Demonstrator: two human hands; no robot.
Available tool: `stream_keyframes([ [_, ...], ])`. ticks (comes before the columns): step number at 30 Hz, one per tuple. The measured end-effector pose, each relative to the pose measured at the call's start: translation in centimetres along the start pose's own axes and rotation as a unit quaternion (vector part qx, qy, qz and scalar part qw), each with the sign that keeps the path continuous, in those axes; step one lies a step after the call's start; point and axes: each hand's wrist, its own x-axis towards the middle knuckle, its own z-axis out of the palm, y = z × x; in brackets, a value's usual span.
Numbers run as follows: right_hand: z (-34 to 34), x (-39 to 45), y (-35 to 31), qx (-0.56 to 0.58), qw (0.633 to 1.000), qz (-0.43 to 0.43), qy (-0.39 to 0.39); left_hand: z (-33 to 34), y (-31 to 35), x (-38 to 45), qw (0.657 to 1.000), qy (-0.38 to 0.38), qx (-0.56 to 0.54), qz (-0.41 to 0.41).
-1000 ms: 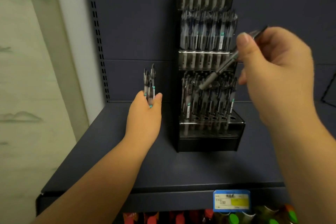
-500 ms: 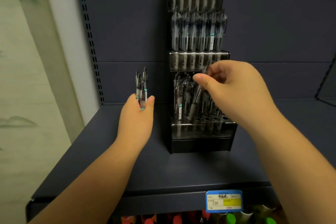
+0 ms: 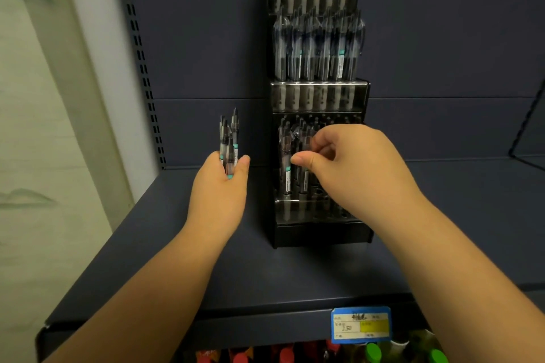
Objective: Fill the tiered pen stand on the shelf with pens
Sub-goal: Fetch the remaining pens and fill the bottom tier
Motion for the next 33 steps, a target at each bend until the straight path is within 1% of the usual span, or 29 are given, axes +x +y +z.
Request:
stream_keyframes([
  [13, 0.6, -1.2, -0.2, -0.022, 1.000, 0.016, 0.009, 0.0, 0.3, -0.2, 1.000, -0.010, 0.001, 0.003],
  [14, 0.8, -1.6, -0.1, -0.033, 0.999, 0.007, 0.029, 0.0, 0.2, -0.2, 1.000, -0.009, -0.001, 0.003],
  [17, 1.6, -2.7, -0.3, -0.032, 0.983, -0.064, 0.168, -0.1, 0.3, -0.3, 1.000, -0.007, -0.006, 0.007],
  [18, 1.7, -2.9, -0.7, -0.018, 0.976, -0.087, 0.197, -0.1, 0.3, -0.3, 1.000, -0.006, -0.007, 0.010],
  [19, 1.8, -3.0, -1.2, -0.008, 0.972, -0.103, 0.209, -0.1, 0.4, -0.3, 1.000, -0.007, -0.006, 0.011],
  [21, 2.2, -2.8, -2.1, 0.002, 0.972, -0.125, 0.197, -0.3, 0.7, -0.4, 1.000, -0.008, 0.006, 0.014],
  [24, 3.0, -2.3, -3.9, 0.016, 0.978, -0.137, 0.154, -0.4, 1.0, -0.6, 0.999, -0.018, -0.001, 0.034],
  [26, 3.5, -2.0, -5.0, 0.007, 0.986, -0.127, 0.111, -0.3, 1.3, -0.7, 0.998, -0.021, -0.063, 0.025],
  [27, 3.7, -1.8, -5.4, 0.001, 0.988, -0.121, 0.093, -0.1, 1.3, -0.7, 0.994, -0.028, -0.103, 0.003],
  [28, 3.9, -1.7, -5.7, -0.001, 0.990, -0.116, 0.084, -0.3, 1.5, -0.8, 0.991, -0.039, -0.124, 0.000],
  [30, 4.4, -1.3, -6.1, 0.007, 0.991, -0.105, 0.080, -0.5, 1.5, -0.7, 0.989, -0.043, -0.138, -0.007],
  [31, 4.5, -1.2, -6.2, 0.011, 0.992, -0.099, 0.078, -0.5, 1.7, -0.7, 0.985, -0.051, -0.162, -0.015],
  [32, 4.6, -1.0, -6.3, 0.016, 0.992, -0.095, 0.076, -0.4, 1.8, -0.8, 0.981, -0.040, -0.189, -0.018],
  [33, 4.7, -1.0, -6.3, 0.023, 0.993, -0.092, 0.074, -0.4, 1.7, -0.8, 0.981, -0.039, -0.188, -0.021],
])
